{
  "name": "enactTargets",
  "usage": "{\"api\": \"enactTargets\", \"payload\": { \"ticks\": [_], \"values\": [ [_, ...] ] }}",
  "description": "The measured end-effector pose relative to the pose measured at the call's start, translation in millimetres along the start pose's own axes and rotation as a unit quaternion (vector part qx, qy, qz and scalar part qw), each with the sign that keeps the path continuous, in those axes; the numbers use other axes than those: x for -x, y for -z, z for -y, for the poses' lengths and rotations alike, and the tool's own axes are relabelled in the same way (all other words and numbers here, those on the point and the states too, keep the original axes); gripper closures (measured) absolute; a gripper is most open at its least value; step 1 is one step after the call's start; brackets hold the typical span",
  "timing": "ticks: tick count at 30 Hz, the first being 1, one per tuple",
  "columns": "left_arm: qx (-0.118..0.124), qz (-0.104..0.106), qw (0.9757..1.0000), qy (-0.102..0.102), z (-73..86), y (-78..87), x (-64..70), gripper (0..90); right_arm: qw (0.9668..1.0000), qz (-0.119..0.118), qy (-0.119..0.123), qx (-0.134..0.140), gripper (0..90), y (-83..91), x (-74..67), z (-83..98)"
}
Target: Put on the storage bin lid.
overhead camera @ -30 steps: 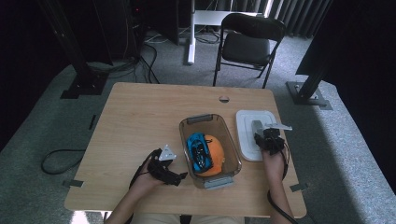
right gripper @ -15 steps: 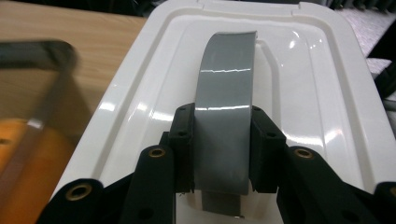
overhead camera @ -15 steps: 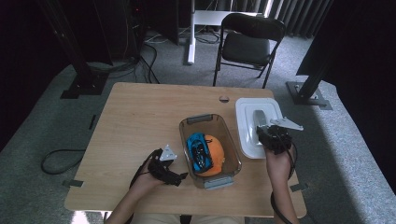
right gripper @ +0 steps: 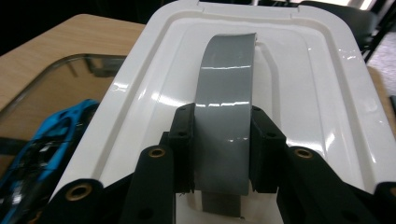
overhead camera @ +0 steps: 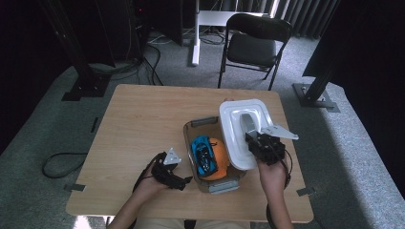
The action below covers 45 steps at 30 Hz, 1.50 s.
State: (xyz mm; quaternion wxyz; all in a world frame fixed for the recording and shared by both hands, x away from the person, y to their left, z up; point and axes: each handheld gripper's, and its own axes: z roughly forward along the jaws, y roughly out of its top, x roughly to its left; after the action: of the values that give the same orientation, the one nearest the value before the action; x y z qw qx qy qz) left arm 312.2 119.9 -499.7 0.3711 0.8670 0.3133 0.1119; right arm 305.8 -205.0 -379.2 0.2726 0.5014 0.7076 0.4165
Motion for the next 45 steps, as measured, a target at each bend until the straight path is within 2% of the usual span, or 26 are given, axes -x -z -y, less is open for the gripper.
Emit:
{"api": "enactTargets", "payload": {
  "ticks": [11,20,32,39,45],
  "values": [
    [0.000,-0.004,1.0000,-0.004,-0.2,1.4,0.8,1.3,0.9979,-0.058,0.018,-0.022,67.2,-16.0,-45.7,7.4],
    [0.001,-0.005,1.0000,-0.003,0.2,3.1,0.5,1.3,0.9965,-0.071,0.028,-0.032,67.3,-20.1,-68.6,7.6],
    [0.003,-0.004,1.0000,-0.001,0.7,3.3,1.0,1.3,0.9949,-0.091,0.022,-0.037,67.2,-21.9,-85.2,9.1],
    [0.003,-0.006,1.0000,-0.001,1.0,3.3,0.8,1.3,0.9958,-0.084,0.019,-0.033,67.2,-19.5,-91.0,11.5],
    [0.000,-0.007,1.0000,-0.003,1.3,2.9,0.9,1.3,0.9949,-0.092,0.019,-0.036,67.0,-22.0,-94.6,18.1]
  ]
}}
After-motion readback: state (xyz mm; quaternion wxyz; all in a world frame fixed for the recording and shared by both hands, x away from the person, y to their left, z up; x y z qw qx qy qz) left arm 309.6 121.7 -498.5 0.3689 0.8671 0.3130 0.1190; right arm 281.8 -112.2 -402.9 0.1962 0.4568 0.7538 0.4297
